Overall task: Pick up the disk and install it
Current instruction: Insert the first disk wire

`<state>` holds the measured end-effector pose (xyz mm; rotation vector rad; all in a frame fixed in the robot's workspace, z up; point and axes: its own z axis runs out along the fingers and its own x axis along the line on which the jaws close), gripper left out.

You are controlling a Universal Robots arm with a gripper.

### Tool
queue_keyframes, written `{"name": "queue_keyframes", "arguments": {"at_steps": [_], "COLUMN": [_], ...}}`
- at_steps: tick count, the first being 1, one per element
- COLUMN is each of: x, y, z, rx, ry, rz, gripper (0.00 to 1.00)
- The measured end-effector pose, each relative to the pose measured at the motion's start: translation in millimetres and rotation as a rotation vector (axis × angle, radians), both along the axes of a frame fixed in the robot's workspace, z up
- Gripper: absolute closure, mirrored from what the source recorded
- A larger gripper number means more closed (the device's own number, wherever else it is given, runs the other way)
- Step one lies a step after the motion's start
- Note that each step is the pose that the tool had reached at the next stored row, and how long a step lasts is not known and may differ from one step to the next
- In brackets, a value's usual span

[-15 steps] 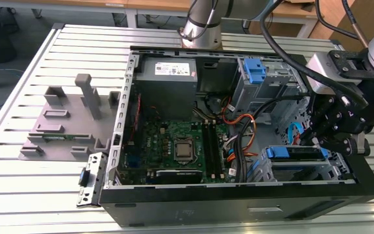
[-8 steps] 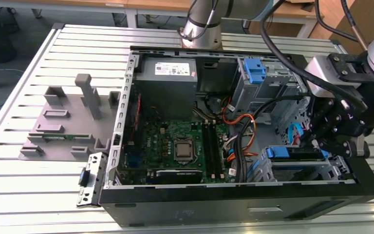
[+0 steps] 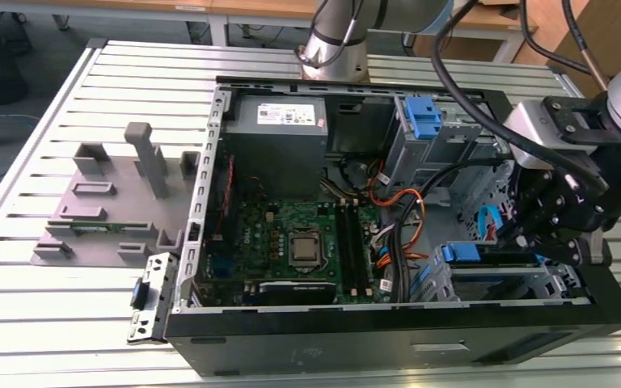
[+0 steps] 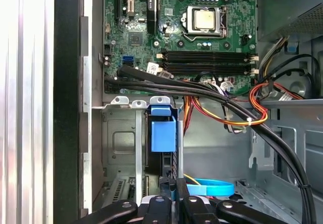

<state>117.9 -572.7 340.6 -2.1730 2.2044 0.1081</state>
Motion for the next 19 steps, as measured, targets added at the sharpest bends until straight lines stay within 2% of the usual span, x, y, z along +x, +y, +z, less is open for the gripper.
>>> {"name": "queue_keyframes", "arguments": {"at_steps": [19], "x": [0.0], "y": [0.0], "z": [-4.1], "rx": [0.001], "ry": [0.0], "rz": [0.002], "gripper": [0.84]}}
